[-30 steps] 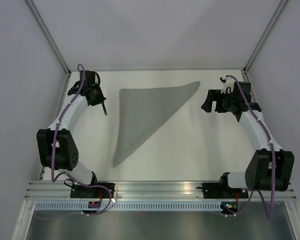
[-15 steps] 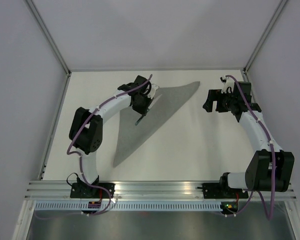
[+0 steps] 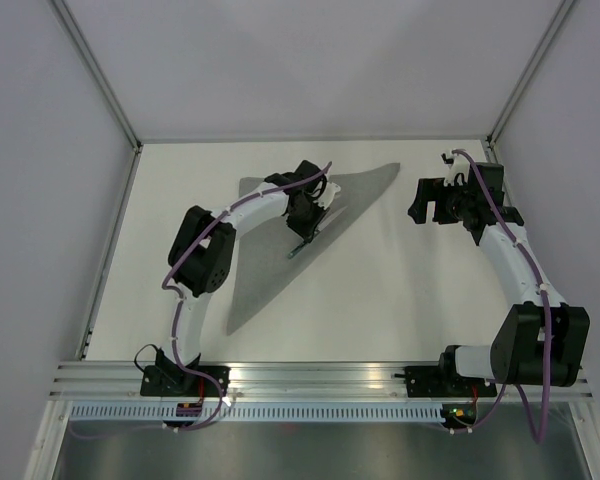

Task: Fold the napkin, place the utensils inside, and roll it up
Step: Place the utensil onto the napkin

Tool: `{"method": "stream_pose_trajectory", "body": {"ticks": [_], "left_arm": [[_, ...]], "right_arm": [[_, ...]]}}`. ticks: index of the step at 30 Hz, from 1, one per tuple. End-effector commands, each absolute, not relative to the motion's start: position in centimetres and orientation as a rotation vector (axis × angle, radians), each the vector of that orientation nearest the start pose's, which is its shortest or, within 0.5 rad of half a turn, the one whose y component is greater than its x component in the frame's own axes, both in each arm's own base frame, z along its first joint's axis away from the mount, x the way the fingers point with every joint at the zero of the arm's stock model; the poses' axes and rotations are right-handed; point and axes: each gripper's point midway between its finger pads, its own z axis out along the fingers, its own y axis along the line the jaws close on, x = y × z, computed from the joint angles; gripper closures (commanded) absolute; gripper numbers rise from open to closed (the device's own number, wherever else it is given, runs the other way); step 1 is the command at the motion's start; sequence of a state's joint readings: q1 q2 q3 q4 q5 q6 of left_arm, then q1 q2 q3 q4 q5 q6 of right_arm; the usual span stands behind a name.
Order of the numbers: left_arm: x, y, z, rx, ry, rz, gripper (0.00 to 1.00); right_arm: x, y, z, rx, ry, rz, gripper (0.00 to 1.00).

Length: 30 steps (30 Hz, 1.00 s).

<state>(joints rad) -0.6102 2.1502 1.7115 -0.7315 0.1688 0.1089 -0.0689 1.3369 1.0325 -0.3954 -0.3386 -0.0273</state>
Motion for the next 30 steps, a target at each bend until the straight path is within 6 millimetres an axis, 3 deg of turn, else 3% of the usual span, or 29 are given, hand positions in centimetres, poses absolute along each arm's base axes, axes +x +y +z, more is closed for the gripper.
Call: {"method": "stream_pose_trajectory", "body": {"ticks": [1, 5, 14, 30], "left_arm": [[37.3, -31.6, 5.0, 1.026, 2.539, -0.442, 0.98], [37.2, -32.9, 4.7, 1.036, 2.534, -0.46, 0.98], [36.4, -33.0, 3.0, 1.041, 2.575, -0.447, 0.98], [35.8, -33.0, 3.2, 1.027, 2.582, -0.448, 0.98]], "right_arm": [[37.5, 3.0, 17.7, -0.148, 2.199, 0.301, 0.02], [37.5, 2.9, 17.8, -0.147, 2.196, 0.299, 0.02], [37.4, 3.0, 17.6, -0.149, 2.201, 0.298, 0.02], [37.4, 2.8, 17.6, -0.148, 2.202, 0.286, 0.02]]}}
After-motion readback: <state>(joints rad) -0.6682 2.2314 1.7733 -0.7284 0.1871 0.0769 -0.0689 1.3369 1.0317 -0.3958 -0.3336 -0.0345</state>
